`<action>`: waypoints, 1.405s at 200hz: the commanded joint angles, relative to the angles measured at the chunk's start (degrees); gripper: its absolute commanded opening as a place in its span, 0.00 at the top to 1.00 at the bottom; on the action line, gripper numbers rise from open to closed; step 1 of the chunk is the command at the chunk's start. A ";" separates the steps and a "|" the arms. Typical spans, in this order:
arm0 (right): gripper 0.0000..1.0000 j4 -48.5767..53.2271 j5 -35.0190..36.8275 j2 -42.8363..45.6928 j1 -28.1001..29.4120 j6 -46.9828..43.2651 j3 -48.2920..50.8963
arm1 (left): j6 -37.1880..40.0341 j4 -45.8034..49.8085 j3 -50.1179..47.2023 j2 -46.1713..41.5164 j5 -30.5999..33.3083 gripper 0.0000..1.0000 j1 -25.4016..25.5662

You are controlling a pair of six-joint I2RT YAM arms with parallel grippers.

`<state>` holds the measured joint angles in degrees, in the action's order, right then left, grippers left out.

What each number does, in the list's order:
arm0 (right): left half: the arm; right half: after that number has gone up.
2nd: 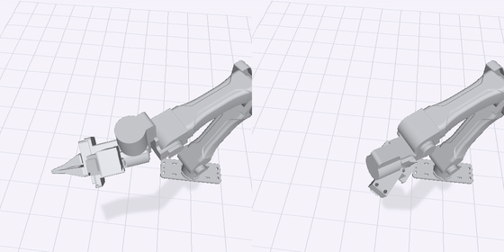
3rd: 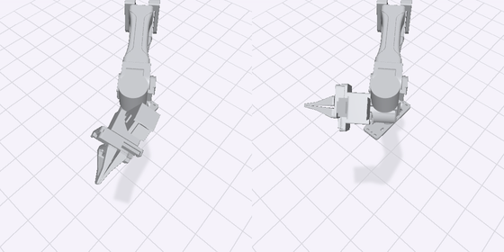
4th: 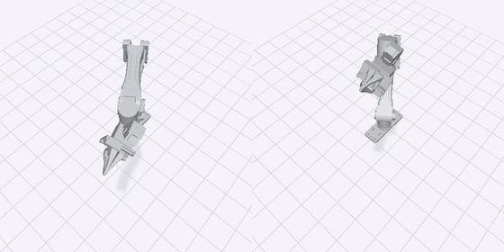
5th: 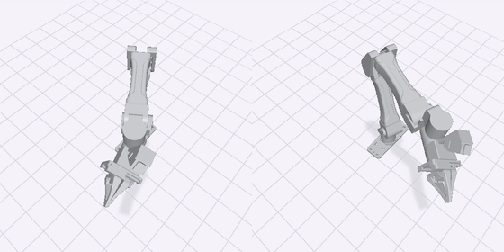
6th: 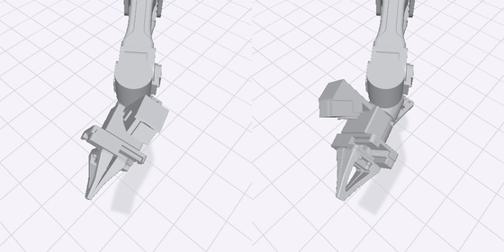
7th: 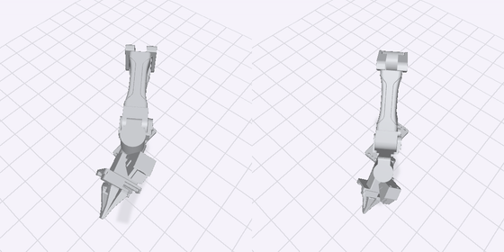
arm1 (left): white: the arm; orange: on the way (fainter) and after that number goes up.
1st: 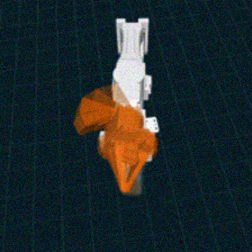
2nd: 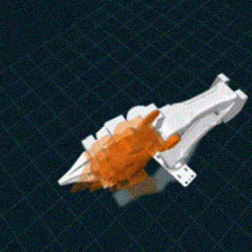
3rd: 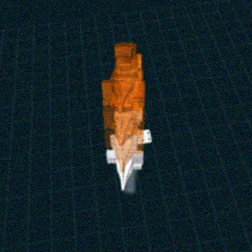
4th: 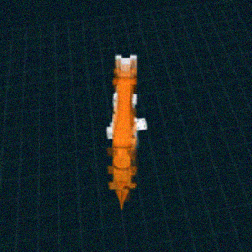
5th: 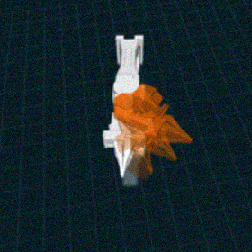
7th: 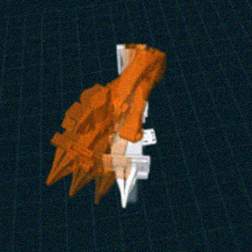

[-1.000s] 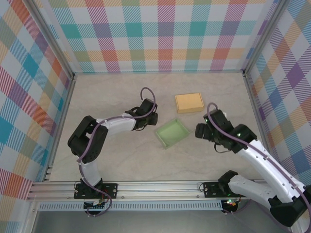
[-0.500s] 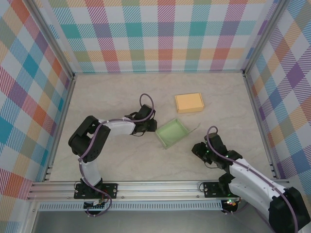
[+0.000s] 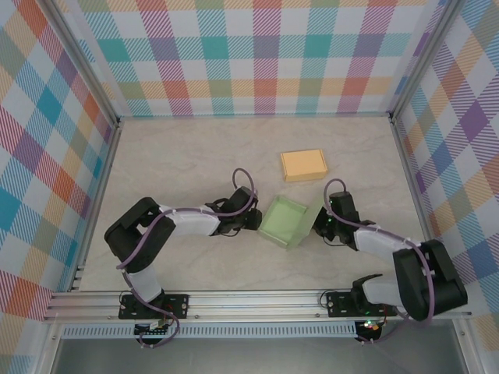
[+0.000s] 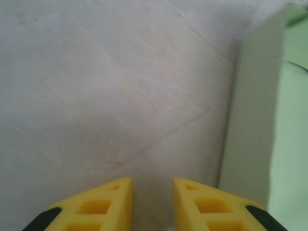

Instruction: Fold the paper box

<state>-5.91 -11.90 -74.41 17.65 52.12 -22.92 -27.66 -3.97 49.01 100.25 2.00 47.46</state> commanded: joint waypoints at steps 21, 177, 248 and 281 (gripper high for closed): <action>0.78 -7.85 -7.94 -10.58 -2.44 -6.45 -8.58 | -4.41 -8.93 -3.46 -0.98 0.75 0.72 5.06; 0.56 34.83 17.29 12.64 -8.95 -17.51 -18.63 | 9.39 -1.40 -1.25 -13.39 7.80 0.63 -0.17; 0.00 54.50 15.72 37.96 -8.94 -13.42 -15.76 | 29.51 -2.85 6.64 -3.14 5.27 0.47 -0.27; 0.00 56.19 13.23 40.35 -8.93 -12.42 -16.53 | 32.64 -3.74 8.42 0.91 4.47 0.46 -0.22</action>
<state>45.87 3.33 -34.89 8.69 38.35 -39.09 -0.49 -7.22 55.31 98.78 7.51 47.16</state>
